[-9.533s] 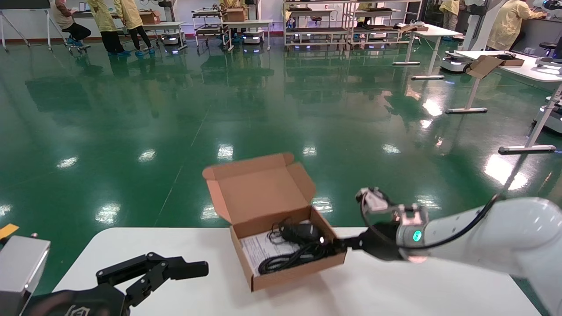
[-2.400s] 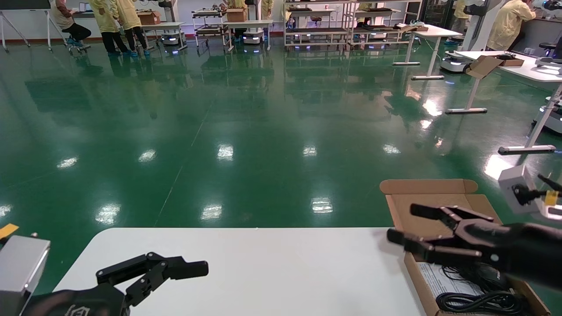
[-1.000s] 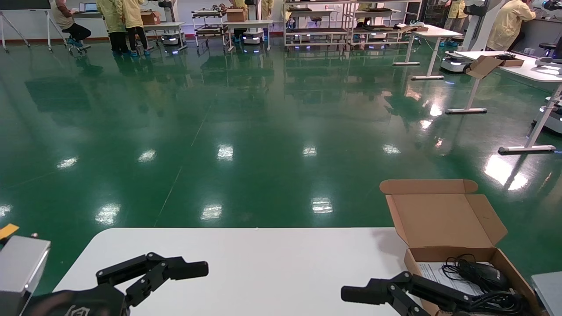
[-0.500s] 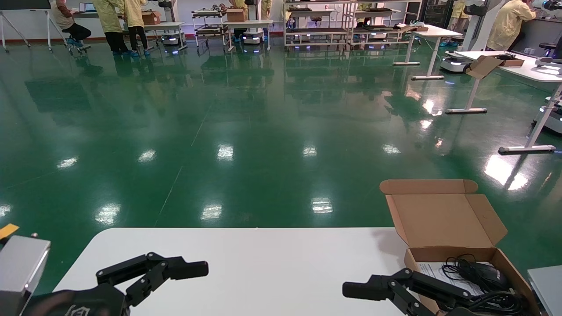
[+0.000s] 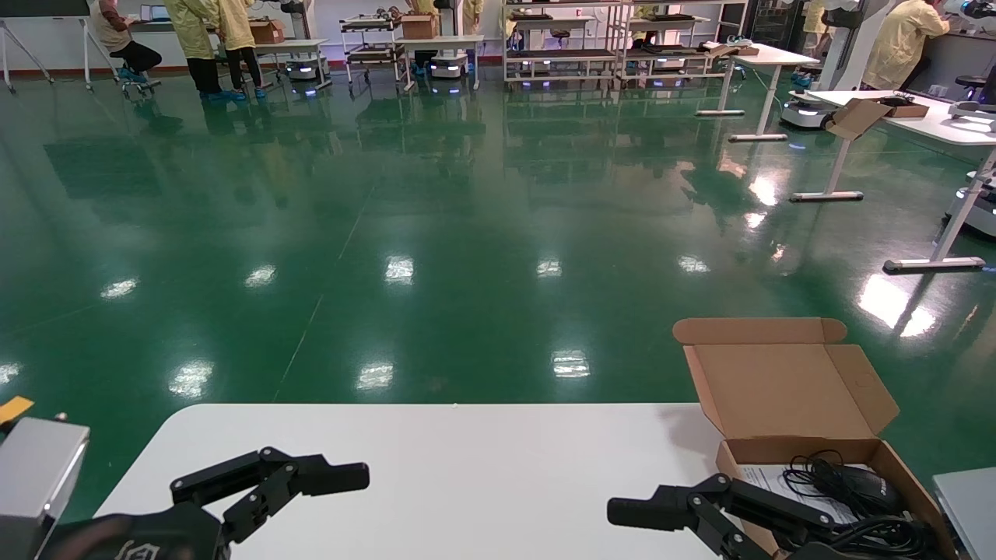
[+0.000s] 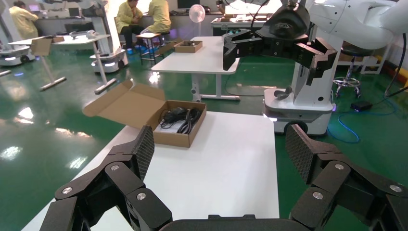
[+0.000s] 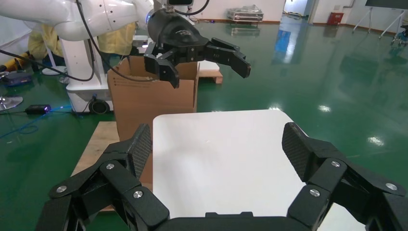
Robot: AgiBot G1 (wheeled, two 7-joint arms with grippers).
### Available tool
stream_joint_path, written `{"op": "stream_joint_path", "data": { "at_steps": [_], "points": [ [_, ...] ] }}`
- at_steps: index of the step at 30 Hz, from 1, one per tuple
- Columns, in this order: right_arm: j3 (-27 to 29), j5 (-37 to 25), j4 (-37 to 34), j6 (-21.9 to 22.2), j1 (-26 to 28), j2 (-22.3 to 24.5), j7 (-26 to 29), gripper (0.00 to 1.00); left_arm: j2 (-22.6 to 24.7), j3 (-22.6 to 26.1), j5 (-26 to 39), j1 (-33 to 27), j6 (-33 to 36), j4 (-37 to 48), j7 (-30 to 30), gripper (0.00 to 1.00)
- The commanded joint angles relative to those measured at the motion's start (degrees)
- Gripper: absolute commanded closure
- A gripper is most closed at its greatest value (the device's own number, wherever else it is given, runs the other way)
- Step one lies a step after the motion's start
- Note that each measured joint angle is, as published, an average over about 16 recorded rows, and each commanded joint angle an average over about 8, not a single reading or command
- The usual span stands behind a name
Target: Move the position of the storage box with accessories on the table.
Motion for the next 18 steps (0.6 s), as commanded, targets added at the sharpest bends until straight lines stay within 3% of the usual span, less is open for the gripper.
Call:
{"op": "stream_joint_path", "data": {
  "at_steps": [1,18],
  "points": [
    [0.0,0.0,0.0,0.0,0.0,0.0,0.0,0.0,0.0,0.0,0.0,0.0,0.0,0.0,0.0,0.0],
    [0.0,0.0,-0.1,0.1,0.1,0.0,0.0,0.0,0.0,0.0,0.0,0.0,0.0,0.0,0.0,0.0]
  ]
}}
